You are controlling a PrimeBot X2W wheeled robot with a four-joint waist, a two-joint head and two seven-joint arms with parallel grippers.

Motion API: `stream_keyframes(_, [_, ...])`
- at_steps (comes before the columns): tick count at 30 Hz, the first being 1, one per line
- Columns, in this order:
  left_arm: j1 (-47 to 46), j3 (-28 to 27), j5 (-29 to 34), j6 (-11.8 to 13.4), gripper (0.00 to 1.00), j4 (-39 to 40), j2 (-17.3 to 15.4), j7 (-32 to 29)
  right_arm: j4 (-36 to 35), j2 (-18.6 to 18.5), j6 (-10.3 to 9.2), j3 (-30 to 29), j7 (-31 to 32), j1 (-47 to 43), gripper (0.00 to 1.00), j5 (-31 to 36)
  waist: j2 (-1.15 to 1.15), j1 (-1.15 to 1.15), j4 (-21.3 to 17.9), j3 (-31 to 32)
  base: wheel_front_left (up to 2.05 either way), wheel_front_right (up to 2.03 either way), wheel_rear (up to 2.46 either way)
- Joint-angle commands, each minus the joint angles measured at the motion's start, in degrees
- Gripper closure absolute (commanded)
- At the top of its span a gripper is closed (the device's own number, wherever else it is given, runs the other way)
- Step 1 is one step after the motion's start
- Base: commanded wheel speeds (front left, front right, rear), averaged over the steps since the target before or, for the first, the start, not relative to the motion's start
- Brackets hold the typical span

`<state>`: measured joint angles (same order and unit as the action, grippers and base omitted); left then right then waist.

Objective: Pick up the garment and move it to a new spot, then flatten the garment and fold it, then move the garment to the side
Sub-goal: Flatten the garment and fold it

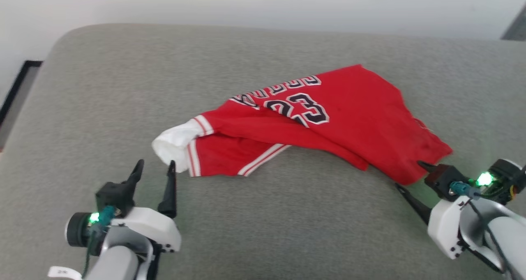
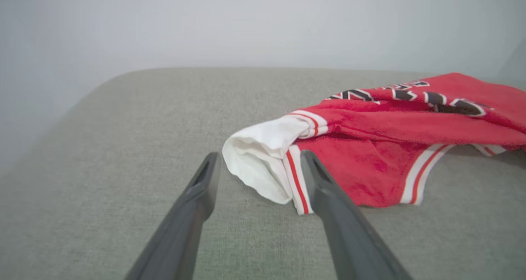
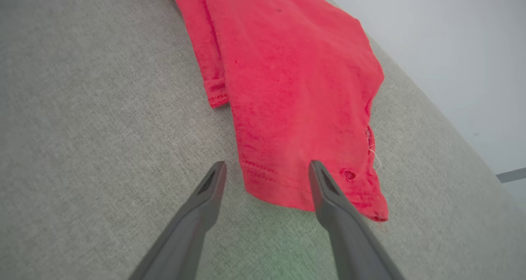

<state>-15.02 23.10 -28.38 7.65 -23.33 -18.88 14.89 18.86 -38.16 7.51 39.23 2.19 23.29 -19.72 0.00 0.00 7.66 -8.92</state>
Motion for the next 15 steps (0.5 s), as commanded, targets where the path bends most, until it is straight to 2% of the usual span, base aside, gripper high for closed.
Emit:
stream_keyframes(1, [1.51,-1.09,2.13,0.79,0.00,2.69,1.00,0.36,-0.31,-1.41,-0.03,1.83,1.40,1.46,0.00,-1.35,0.00,0.00,2.60,0.91,0.00,0.00,0.00])
stream_keyframes(6, [6.71,-4.35,7.58,1.45,0.00,9.29,4.48,0.36,-0.25,-5.78,-0.04,7.19,5.10,4.10,0.00,-4.43,0.00,0.00,5.57,1.03,0.00,0.00,0.00])
stream_keyframes(13, [12.16,-9.26,13.56,-1.06,0.00,14.21,10.42,0.37,0.25,-10.81,-0.04,14.49,10.45,8.04,0.00,-9.27,0.00,0.00,9.48,-0.19,0.00,0.00,0.00])
stream_keyframes(14, [12.48,-9.88,13.90,-1.41,0.00,14.47,11.09,0.38,0.20,-11.22,-0.04,15.26,10.82,8.61,0.45,-9.51,0.00,0.00,9.79,-0.50,0.00,0.00,0.00])
stream_keyframes(15, [12.80,-10.45,14.29,-1.96,0.00,14.62,11.60,0.38,0.37,-11.68,-0.04,15.90,11.21,9.15,0.62,-9.64,0.00,0.00,10.03,-0.78,0.00,0.00,0.00])
